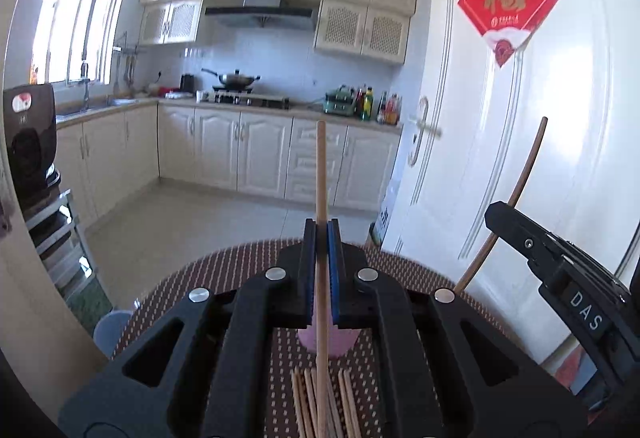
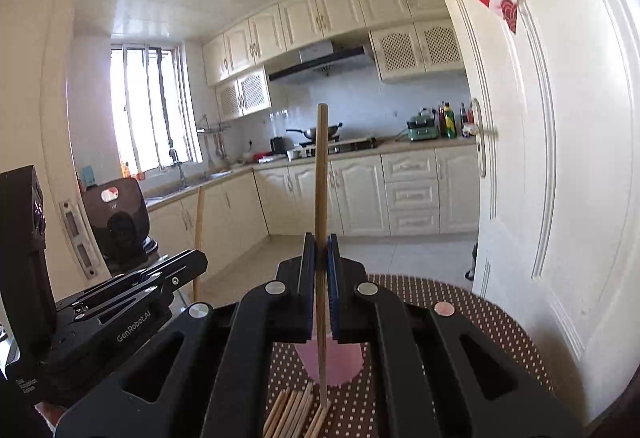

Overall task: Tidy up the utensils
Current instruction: 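Lift both held chopsticks upright and carry them above the pink cup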

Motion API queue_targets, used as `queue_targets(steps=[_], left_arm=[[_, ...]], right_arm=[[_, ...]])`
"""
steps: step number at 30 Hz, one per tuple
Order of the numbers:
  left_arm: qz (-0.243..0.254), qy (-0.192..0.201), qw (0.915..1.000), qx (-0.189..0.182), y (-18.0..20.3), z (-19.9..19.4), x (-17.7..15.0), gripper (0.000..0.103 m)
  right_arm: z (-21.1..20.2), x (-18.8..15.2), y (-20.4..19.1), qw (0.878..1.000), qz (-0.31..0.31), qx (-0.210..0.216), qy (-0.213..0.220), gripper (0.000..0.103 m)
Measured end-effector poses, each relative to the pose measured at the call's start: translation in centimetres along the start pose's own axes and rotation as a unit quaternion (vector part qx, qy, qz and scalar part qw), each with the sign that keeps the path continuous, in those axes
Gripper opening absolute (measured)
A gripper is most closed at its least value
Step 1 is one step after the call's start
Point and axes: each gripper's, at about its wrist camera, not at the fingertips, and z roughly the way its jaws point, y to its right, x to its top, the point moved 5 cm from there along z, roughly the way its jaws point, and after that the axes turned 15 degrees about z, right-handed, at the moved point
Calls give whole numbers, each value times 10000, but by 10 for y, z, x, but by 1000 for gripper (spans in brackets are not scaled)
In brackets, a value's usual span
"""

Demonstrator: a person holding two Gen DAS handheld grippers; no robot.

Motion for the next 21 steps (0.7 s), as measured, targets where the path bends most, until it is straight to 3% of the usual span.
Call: queue_targets(steps=[12, 21], left_arm=[[-31, 587, 9982, 130, 0, 10, 50, 6], [-56, 686, 9974, 219, -1, 39, 70, 6]], right_arm=[[7, 46, -16, 9980, -130, 343, 511, 4], [39, 58, -13, 9980, -125, 368, 496, 4]])
